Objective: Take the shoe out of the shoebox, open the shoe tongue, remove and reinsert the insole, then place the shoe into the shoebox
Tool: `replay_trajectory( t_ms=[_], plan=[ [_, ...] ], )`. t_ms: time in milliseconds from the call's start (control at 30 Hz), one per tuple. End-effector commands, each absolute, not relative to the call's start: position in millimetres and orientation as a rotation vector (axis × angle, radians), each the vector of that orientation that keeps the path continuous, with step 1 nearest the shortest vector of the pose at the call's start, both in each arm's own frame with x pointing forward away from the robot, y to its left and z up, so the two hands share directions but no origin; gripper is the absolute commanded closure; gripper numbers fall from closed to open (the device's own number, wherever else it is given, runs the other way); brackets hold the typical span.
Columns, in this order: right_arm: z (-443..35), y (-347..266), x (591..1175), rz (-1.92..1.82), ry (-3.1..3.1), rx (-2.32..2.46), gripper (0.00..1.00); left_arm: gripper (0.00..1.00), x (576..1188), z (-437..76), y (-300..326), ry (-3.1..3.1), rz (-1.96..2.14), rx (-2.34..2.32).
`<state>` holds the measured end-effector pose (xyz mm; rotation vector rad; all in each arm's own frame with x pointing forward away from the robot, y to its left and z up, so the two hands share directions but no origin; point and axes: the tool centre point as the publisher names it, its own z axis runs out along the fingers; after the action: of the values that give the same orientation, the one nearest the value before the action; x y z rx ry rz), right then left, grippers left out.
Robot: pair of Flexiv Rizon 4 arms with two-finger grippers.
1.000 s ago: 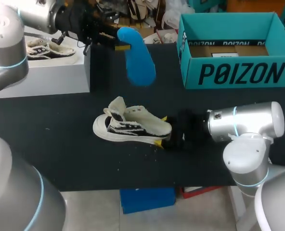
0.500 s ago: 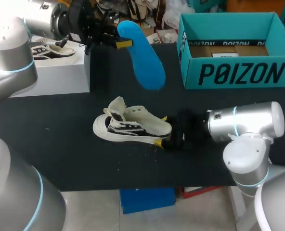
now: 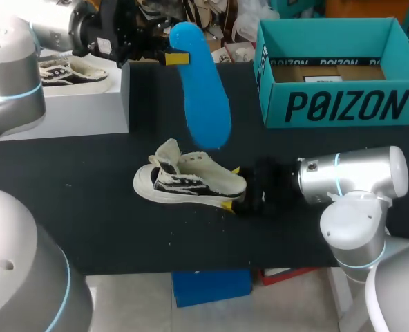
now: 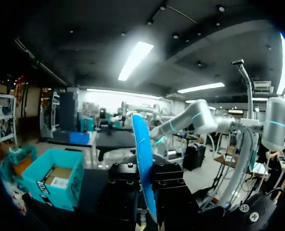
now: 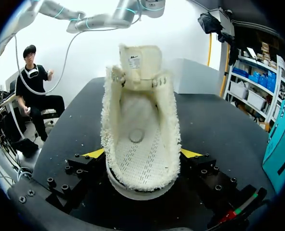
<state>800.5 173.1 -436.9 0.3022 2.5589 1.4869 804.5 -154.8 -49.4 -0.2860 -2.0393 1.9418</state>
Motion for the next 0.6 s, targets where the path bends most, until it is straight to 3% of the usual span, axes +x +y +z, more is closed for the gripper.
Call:
replay_trajectory(
  t_ms=[33, 600],
  plan=[
    [-440.4, 173.2, 801.5, 1.485, 2.56, 0.304, 1.0, 1.0, 795.4, -34.7, -149.0, -2.183, 1.824, -0.241],
    [-440.4, 173.2, 801.5, 1.485, 2.56, 0.304, 1.0, 1.0, 795.9, -31.7, -156.8, -2.164, 1.719, -0.202]
  ],
)
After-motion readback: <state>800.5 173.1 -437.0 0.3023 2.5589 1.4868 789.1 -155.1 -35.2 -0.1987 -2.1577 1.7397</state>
